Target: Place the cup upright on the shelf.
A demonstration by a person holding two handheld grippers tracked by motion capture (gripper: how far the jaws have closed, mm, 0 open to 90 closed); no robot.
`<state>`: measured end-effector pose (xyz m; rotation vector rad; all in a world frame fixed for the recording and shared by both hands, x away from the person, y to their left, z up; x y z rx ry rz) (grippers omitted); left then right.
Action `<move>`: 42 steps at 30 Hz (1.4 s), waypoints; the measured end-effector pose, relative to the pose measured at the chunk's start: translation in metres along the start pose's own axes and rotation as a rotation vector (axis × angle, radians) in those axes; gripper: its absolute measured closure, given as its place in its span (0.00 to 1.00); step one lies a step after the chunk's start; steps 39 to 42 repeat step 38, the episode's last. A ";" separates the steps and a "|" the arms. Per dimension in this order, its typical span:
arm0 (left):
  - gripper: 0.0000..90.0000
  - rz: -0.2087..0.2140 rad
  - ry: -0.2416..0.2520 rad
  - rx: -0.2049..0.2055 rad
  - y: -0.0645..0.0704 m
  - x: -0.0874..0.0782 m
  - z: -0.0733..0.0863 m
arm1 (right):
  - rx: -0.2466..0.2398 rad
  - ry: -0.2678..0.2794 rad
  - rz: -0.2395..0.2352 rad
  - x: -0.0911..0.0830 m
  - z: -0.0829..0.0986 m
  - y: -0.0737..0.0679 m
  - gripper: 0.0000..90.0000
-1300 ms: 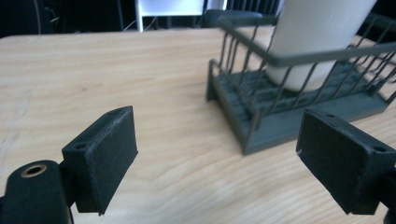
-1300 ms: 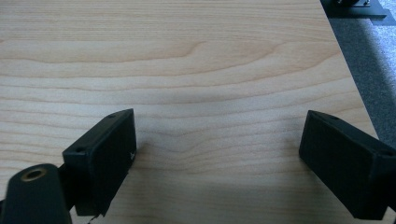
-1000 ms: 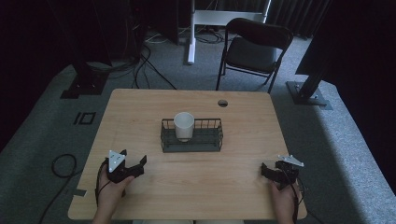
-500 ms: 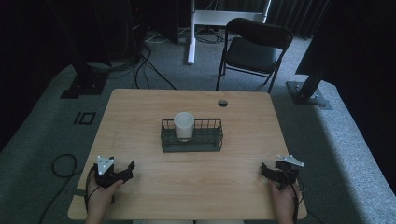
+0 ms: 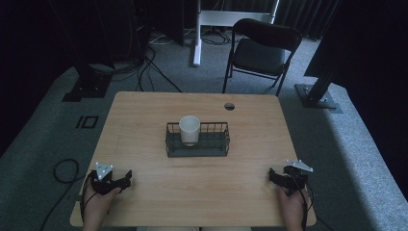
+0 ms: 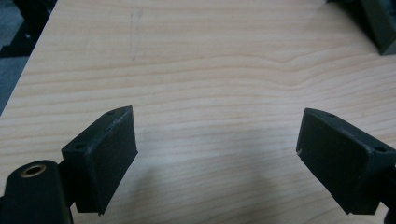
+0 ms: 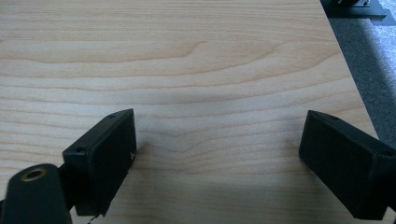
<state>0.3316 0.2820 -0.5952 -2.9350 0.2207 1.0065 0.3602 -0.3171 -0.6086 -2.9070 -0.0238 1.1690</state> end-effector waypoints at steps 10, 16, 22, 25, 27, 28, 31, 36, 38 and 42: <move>0.12 -0.078 -0.065 0.007 -0.016 -0.001 0.007 | 0.000 0.000 0.000 0.000 0.000 0.000 0.12; 0.08 -0.048 -0.129 0.010 -0.014 0.002 0.013 | 0.000 0.000 0.000 0.000 0.000 0.000 0.12; 0.02 -0.031 -0.146 -0.001 -0.014 0.004 0.014 | 0.000 0.000 0.000 0.000 0.000 0.000 0.12; 0.02 -0.038 -0.147 -0.008 -0.014 0.004 0.013 | 0.000 0.000 0.000 0.000 0.000 0.000 0.12; 0.02 -0.040 -0.147 -0.010 -0.014 0.005 0.013 | 0.000 0.000 0.000 0.000 0.000 0.000 0.12; 0.02 -0.040 -0.147 -0.009 -0.014 0.005 0.013 | 0.000 0.000 0.000 0.000 0.000 0.000 0.12; 0.02 -0.040 -0.146 -0.010 -0.014 0.005 0.013 | 0.000 0.000 0.000 0.000 0.000 0.000 0.12; 0.02 -0.041 -0.146 -0.010 -0.014 0.005 0.013 | 0.000 0.000 0.000 0.000 0.000 0.000 0.12; 0.02 -0.040 -0.146 -0.010 -0.014 0.005 0.013 | 0.000 0.000 0.000 0.000 0.000 0.000 0.12; 0.02 -0.040 -0.146 -0.010 -0.014 0.005 0.013 | 0.000 0.000 0.000 0.000 0.000 0.000 0.12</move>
Point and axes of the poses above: each handheld gripper's, and its own axes: x roughly forward along the jaws, z roughly out of its underside, y roughly to its right, the point moved 8 cm from there along x, roughly forward along the jaws
